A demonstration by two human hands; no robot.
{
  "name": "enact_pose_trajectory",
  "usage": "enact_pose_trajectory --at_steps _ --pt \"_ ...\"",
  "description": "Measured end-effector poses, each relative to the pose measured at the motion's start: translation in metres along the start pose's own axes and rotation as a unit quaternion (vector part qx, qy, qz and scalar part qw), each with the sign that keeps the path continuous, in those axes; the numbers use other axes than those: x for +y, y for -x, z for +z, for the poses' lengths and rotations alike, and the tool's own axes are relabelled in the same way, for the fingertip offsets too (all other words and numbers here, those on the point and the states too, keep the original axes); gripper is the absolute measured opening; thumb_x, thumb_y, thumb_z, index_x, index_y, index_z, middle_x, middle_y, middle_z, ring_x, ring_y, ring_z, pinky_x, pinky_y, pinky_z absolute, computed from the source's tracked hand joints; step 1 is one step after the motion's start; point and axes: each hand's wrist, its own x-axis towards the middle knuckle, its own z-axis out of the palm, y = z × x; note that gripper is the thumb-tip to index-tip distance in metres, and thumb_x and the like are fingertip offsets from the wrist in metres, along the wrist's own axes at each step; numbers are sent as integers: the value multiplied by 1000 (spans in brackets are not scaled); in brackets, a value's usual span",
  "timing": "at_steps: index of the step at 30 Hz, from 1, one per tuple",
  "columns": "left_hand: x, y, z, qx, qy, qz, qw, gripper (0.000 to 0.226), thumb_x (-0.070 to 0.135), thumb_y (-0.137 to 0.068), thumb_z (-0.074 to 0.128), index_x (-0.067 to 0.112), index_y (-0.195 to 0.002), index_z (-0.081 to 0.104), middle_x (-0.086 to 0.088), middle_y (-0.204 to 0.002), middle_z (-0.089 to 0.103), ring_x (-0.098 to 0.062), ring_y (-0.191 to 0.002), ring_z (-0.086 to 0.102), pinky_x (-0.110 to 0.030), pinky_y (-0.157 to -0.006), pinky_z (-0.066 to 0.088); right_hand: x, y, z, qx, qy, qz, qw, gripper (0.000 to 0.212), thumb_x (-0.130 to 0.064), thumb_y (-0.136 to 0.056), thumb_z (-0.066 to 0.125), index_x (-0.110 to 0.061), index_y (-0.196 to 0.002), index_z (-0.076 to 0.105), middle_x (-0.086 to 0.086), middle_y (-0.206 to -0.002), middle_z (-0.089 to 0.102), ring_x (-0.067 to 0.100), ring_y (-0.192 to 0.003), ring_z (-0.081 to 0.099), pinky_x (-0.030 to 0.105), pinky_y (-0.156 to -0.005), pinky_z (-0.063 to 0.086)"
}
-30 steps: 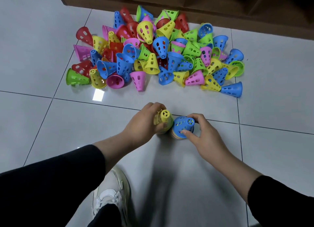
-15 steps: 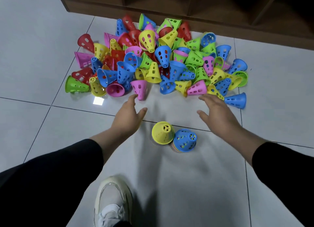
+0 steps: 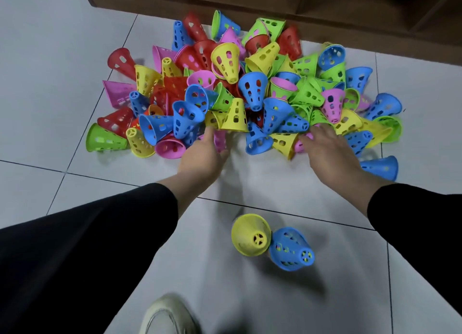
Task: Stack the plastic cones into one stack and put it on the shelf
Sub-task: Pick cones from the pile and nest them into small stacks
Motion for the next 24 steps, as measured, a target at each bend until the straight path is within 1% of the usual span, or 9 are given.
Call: enact_pose_trajectory --at_steps 3,5,8,12,17,19,22,23,24 --pt "-6 -10 9 10 -1 -32 999 46 46 -90 62 22 -123 42 -6 -96 64 -32 -83 60 -35 -65 39 5 -7 1 0 48 -24 999 56 4 -69 67 -8 -123 60 15 -115 55 37 -111 49 46 -84 45" --pt "-11 -15 13 8 -1 -46 999 44 51 -89 63 19 -116 49 -5 -98 67 -31 -87 63 -35 -66 40 9 -10 4 -11 63 -32 997 54 0 -71 67 -10 -124 61 13 -113 56 35 -109 50 44 -82 43" --pt "-11 -12 12 19 19 -40 999 42 55 -88 64 18 -101 49 -1 -89 61 -28 -80 58 -34 -65 39 10 -11 8 -26 56 -32 998 52 -4 -71 72 -13 -121 62 10 -108 57 32 -102 52 40 -76 44" --pt "-14 2 5 54 48 -35 997 52 63 -85 63 12 -90 51 -1 -78 57 -26 -73 54 -34 -60 35 5 -5 6 18 -9 -11 1000 48 -15 -76 75 -15 -122 61 10 -106 58 33 -101 54 42 -78 40" --pt "-14 26 -13 76 272 -31 959 47 48 -79 78 15 -87 45 1 -74 52 -17 -65 44 -31 -57 37 1 16 -19 71 -169 14 983 60 -35 -84 73 -20 -137 50 6 -120 57 31 -111 55 47 -91 40" --pt "-10 39 -23 50 330 -12 943 52 49 -76 80 18 -98 45 -4 -81 54 -20 -68 48 -39 -61 44 -1 31 -35 83 -253 36 963 62 -37 -86 72 -20 -141 48 6 -128 55 29 -116 53 46 -96 41" --pt "-3 60 -41 12 348 21 937 63 56 -72 79 32 -119 44 -11 -95 62 -30 -80 63 -48 -73 57 -8 62 -64 106 -425 90 895 65 -36 -86 73 -28 -143 43 -2 -132 53 16 -116 53 36 -96 45" --pt "0 67 -48 4 345 33 938 64 55 -74 79 35 -124 43 -8 -100 63 -24 -84 64 -43 -77 58 -12 74 -74 118 -471 98 869 66 -36 -85 74 -32 -142 42 -5 -130 54 11 -112 55 31 -94 47" --pt "2 76 -55 1 333 49 941 64 51 -76 79 38 -127 43 -2 -106 62 -16 -91 63 -29 -79 57 -17 88 -82 128 -509 101 845 68 -35 -84 76 -36 -142 40 -8 -128 55 7 -108 56 26 -92 48"
